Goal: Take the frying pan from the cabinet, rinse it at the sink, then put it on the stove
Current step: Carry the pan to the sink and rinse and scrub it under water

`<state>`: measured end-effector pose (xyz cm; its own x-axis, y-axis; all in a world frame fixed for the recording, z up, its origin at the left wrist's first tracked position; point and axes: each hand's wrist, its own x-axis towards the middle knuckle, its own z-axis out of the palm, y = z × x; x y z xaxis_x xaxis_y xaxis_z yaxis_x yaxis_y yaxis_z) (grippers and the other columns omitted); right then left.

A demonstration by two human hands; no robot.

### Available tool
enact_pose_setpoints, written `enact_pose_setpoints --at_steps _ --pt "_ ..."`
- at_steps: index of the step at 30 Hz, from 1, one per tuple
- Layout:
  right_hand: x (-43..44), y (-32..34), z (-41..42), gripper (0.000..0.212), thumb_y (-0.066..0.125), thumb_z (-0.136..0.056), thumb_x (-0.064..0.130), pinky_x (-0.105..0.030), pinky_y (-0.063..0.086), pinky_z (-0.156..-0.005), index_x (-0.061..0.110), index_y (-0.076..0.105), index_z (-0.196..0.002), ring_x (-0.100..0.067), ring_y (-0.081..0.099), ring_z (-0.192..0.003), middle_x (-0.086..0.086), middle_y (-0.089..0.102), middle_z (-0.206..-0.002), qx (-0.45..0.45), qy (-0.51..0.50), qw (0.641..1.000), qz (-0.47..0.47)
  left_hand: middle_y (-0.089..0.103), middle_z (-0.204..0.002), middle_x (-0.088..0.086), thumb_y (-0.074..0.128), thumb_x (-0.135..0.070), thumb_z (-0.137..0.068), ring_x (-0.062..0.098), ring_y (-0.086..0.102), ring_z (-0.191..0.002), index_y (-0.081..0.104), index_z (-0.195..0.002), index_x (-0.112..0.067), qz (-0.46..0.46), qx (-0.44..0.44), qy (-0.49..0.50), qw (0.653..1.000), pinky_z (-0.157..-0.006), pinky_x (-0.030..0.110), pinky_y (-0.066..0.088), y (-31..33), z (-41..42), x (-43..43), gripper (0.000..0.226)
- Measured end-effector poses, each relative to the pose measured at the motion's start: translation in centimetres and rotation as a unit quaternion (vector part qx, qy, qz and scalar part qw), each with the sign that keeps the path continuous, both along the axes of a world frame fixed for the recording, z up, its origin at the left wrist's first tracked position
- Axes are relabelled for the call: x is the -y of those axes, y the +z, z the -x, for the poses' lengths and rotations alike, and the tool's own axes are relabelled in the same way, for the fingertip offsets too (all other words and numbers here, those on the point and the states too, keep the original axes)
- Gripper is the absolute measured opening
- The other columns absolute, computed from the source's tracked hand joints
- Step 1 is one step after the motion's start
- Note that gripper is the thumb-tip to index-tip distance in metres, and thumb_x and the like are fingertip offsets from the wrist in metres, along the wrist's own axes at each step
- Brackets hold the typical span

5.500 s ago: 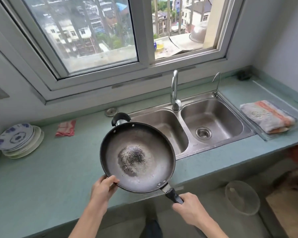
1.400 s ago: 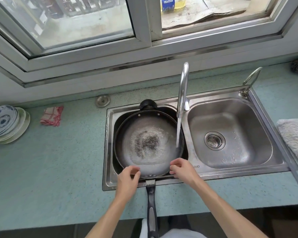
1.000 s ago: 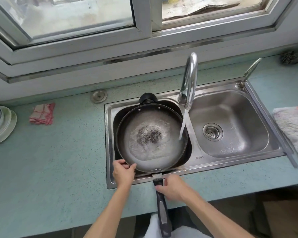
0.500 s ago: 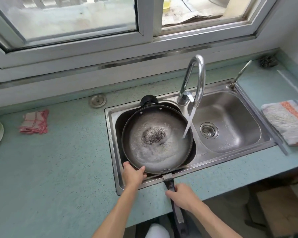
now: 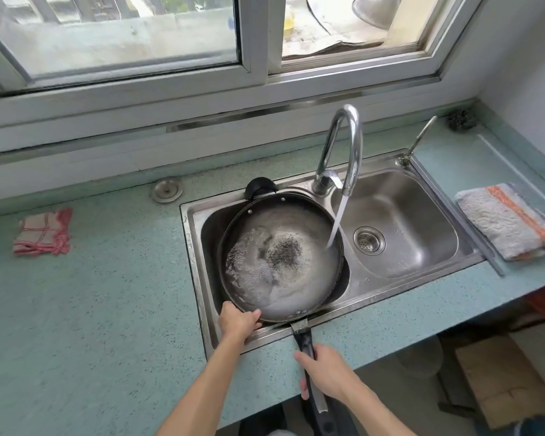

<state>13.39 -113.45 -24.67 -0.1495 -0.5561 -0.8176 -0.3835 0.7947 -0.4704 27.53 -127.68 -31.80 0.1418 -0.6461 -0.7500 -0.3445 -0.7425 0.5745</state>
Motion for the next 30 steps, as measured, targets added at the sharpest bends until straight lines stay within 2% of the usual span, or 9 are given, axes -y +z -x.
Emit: enact_pose_setpoints --at_steps 3,7,10,12,15,20,23,28,30 --pt "-0.2 -0.1 -0.1 0.035 0.041 -0.103 0.042 -0.026 0.051 -0.08 0.013 0.06 -0.096 -0.012 0.074 -0.075 -0.01 0.079 -0.078 -0.004 0.003 1.0 0.02 0.059 -0.11 0.012 0.075 -0.002 -0.082 0.02 0.073 -0.066 0.047 -0.105 -0.007 -0.008 -0.001 0.002 1.0 -0.061 0.032 0.062 -0.1 0.0 0.1 0.037" --pt "-0.5 -1.1 -0.5 0.039 0.039 -0.102 0.045 -0.037 0.056 -0.084 0.01 0.052 -0.114 -0.01 0.069 -0.059 -0.008 0.074 -0.07 -0.015 -0.019 0.999 0.023 0.064 -0.106 0.011 0.076 -0.003 -0.081 0.018 0.073 -0.064 0.048 -0.107 -0.006 -0.009 -0.002 0.003 1.0 -0.055 0.03 0.06 -0.6 -0.2 0.1 0.038" --pt "-0.9 -1.8 -0.5 0.039 0.04 -0.101 0.047 -0.035 0.058 -0.075 0.014 0.052 -0.116 -0.011 0.065 -0.053 -0.002 0.066 -0.071 -0.012 -0.054 0.998 0.037 0.064 -0.107 0.013 0.08 0.0 -0.074 0.018 0.071 -0.067 0.047 -0.107 -0.005 0.001 -0.015 0.015 1.0 -0.07 0.039 0.063 -1.0 -0.5 0.3 0.048" --pt "-1.2 -2.0 -0.1 0.037 0.041 -0.1 0.049 -0.034 0.059 -0.068 0.016 0.053 -0.112 -0.013 0.064 -0.052 -0.001 0.065 -0.074 0.002 -0.068 0.997 0.045 0.064 -0.11 0.015 0.084 -0.001 -0.065 0.022 0.07 -0.074 0.047 -0.107 -0.006 0.005 -0.027 0.011 1.0 -0.079 0.045 0.061 -1.3 -0.8 0.6 0.056" --pt "-1.2 -1.9 0.5 0.031 0.044 -0.101 0.044 -0.033 0.058 -0.058 0.014 0.054 -0.103 -0.015 0.062 -0.048 -0.005 0.063 -0.074 0.047 -0.098 0.993 0.049 0.062 -0.109 0.014 0.081 0.004 -0.072 0.017 0.066 -0.069 0.046 -0.111 -0.005 0.0 -0.05 0.011 0.999 -0.081 0.047 0.061 -1.0 -0.9 0.5 0.053" --pt "-1.3 -2.0 0.3 0.032 0.045 -0.102 0.04 -0.033 0.055 -0.054 0.01 0.055 -0.098 -0.017 0.059 -0.049 -0.007 0.062 -0.071 0.051 -0.111 0.99 0.064 0.061 -0.117 0.015 0.082 0.001 -0.072 0.018 0.066 -0.079 0.043 -0.116 -0.007 0.022 -0.059 0.018 0.998 -0.081 0.041 0.061 -1.1 -1.1 -0.1 0.059" --pt "-1.6 -2.6 0.1 0.035 0.044 -0.102 0.042 -0.035 0.054 -0.053 0.01 0.054 -0.092 -0.019 0.059 -0.048 -0.005 0.063 -0.067 0.032 -0.109 0.99 0.079 0.06 -0.121 0.016 0.082 0.001 -0.071 0.022 0.067 -0.087 0.04 -0.127 -0.008 0.016 -0.073 0.027 0.997 -0.08 0.041 0.061 -1.1 -1.0 -0.1 0.071" --pt "-2.0 -2.6 -0.5 0.037 0.045 -0.101 0.04 -0.027 0.049 -0.045 0.007 0.055 -0.09 -0.013 0.054 -0.043 -0.004 0.06 -0.065 -0.008 -0.109 0.988 0.11 0.062 -0.124 0.013 0.088 -0.023 -0.049 0.027 0.068 -0.1 0.039 -0.132 -0.014 0.028 -0.056 0.016 0.998 -0.085 0.046 0.06 -5.2 -1.8 0.4 0.097" --pt "-2.0 -2.5 -0.6 0.033 0.046 -0.101 0.039 -0.023 0.046 -0.043 0.01 0.053 -0.086 -0.011 0.052 -0.041 -0.004 0.06 -0.065 -0.013 -0.111 0.987 0.117 0.062 -0.123 0.012 0.09 -0.024 -0.048 0.027 0.068 -0.1 0.04 -0.127 -0.015 0.023 -0.049 0.006 0.999 -0.084 0.046 0.06 -4.6 -1.8 0.4 0.093"
